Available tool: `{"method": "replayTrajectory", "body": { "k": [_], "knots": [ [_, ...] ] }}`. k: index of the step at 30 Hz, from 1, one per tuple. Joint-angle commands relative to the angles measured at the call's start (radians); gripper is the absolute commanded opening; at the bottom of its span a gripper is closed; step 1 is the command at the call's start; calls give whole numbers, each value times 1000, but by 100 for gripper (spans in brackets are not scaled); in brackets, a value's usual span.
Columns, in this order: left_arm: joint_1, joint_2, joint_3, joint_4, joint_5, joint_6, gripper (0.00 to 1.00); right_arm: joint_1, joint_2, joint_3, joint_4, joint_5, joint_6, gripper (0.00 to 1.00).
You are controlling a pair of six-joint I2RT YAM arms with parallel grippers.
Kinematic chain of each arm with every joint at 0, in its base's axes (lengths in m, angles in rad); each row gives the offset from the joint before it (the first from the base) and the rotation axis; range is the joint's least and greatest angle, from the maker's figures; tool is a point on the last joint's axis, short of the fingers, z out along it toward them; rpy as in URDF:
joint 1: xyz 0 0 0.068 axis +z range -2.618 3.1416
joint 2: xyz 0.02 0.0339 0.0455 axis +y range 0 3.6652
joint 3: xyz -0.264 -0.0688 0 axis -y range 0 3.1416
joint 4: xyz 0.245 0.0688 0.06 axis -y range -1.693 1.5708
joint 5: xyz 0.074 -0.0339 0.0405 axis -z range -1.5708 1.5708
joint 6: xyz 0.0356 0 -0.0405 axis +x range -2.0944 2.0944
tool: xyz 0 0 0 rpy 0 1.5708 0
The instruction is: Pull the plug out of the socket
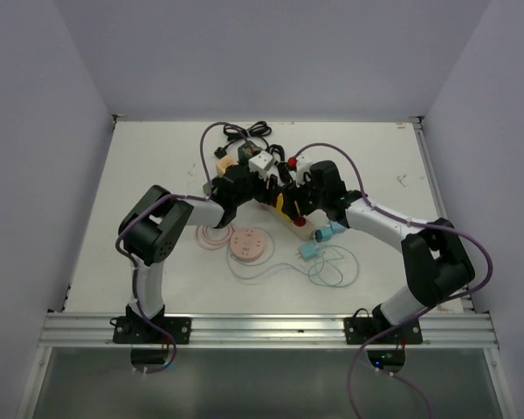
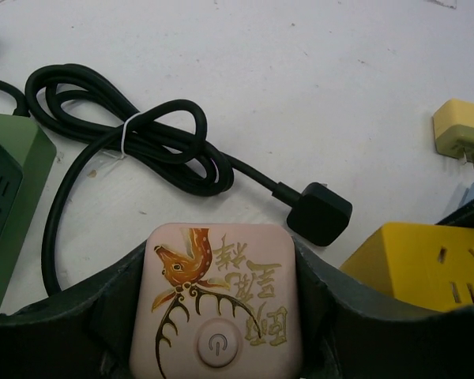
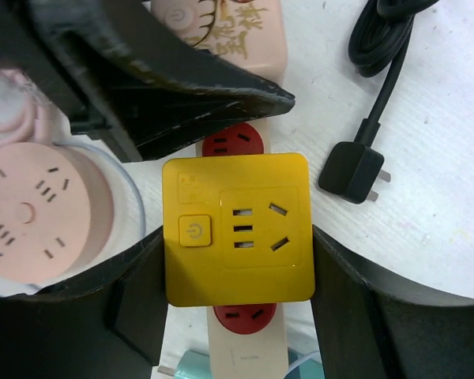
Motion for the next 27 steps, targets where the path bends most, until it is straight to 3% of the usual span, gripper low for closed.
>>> {"method": "replayTrajectory", "body": {
  "k": [1,5,9,13,19,23,27],
  "knots": [
    [2,-42,-75,-15,-60,-38,0,-96,0,108,-3,-126,138,21],
    [4,-57,-99,12,-65,-38,0,-145,18,114,-1,-188,172,20],
    [2,-48,-95,6,-65,-38,0,-116,9,105,2,-176,104,20],
    [2,-34,-72,-21,-71,-40,0,46,-40,63,15,165,-94,20],
    [4,-11,-38,-69,-85,-46,0,180,-40,28,99,415,-164,20],
    [4,-5,-22,-89,-85,-52,0,183,-43,27,107,390,-124,22],
    [4,-13,-36,-83,-92,-52,0,93,-83,19,122,155,2,23]
  ]
}}
